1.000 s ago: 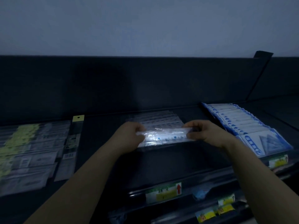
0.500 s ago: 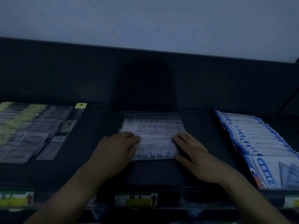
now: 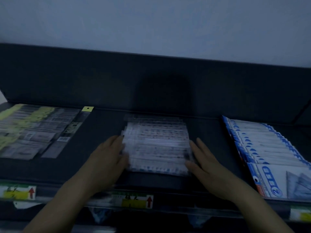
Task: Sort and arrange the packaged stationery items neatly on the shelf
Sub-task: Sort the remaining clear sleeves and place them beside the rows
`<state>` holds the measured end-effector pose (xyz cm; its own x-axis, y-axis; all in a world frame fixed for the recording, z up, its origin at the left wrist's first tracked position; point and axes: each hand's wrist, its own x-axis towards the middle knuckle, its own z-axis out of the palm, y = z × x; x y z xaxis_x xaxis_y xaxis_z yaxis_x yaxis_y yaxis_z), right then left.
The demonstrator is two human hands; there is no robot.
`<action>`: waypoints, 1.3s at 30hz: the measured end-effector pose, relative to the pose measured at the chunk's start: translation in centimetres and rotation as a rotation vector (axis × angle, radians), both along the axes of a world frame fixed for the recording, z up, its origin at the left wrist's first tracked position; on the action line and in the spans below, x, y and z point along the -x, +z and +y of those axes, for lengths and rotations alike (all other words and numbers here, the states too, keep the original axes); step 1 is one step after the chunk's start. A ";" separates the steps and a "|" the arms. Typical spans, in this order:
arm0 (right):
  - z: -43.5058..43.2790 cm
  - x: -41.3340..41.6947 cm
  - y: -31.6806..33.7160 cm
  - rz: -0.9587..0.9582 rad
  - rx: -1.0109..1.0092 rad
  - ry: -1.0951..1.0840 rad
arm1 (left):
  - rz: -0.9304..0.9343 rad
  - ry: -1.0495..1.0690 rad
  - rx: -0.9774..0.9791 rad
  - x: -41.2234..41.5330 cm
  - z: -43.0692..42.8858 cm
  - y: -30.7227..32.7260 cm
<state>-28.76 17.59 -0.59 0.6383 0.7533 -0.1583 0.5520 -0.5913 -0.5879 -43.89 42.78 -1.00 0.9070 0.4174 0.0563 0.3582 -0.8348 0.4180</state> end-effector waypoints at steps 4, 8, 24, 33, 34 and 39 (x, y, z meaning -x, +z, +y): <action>1.2 0.3 -0.9 -0.063 0.089 -0.081 | 0.005 0.044 0.060 -1.2 -0.8 0.0; 1.8 1.6 -0.6 0.071 -0.003 -0.067 | -0.002 0.029 0.151 -0.3 -1.4 0.1; 6.7 -5.2 0.4 0.103 -0.115 -0.229 | -0.008 0.049 0.317 -9.7 3.4 0.4; 9.2 -7.8 0.2 0.090 -0.096 -0.348 | -0.041 0.101 0.339 -12.2 5.6 0.8; 9.6 -7.8 0.0 0.094 -0.103 -0.345 | -0.048 0.091 0.359 -12.5 5.5 0.8; 10.2 -8.1 -0.4 0.140 -0.192 -0.349 | -0.088 0.067 0.452 -13.4 5.4 0.5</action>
<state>-20.64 27.81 -0.97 0.8430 0.5196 -0.1393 0.2447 -0.6010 -0.7609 -30.49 48.23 -0.50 0.8772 0.4751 -0.0691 0.3517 -0.5379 0.7662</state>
